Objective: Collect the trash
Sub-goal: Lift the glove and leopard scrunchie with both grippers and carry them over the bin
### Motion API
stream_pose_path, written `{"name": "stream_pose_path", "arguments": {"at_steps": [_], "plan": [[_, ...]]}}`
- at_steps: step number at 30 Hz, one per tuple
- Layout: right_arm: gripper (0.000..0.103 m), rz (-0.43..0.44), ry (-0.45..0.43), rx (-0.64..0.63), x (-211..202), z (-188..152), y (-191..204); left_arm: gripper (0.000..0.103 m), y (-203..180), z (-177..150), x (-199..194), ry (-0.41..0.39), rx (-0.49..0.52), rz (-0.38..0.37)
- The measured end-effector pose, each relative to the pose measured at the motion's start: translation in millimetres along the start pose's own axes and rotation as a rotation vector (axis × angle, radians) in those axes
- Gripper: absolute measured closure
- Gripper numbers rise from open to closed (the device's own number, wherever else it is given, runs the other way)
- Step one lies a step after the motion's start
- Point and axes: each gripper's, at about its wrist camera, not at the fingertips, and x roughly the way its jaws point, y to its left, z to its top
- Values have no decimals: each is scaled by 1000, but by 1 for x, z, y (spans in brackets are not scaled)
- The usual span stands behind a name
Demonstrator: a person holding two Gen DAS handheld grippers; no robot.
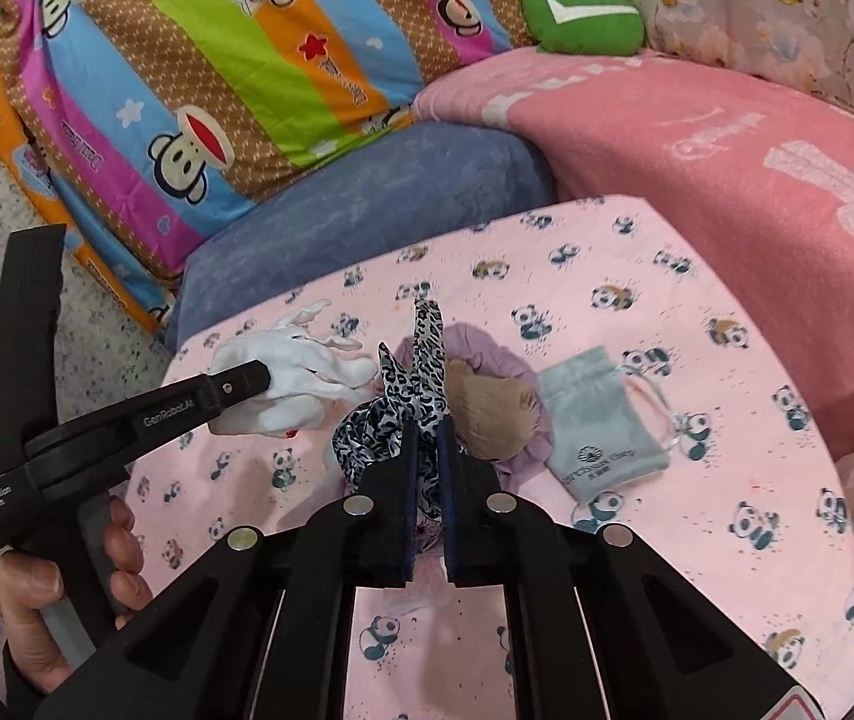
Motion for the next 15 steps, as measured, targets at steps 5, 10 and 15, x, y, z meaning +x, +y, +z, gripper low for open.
{"name": "stream_pose_path", "arguments": {"at_steps": [5, 10, 15], "plan": [[95, 3, -68, 12, -45, 3, -6, 94, -35, 1, -38, -64, 43, -33], [95, -2, -132, 33, -91, 1, -21, 94, -72, -9, -63, -100, 94, -63], [95, -22, -198, 66, -140, -5, -49, 94, -112, -22, -81, -118, 150, -97]]}}
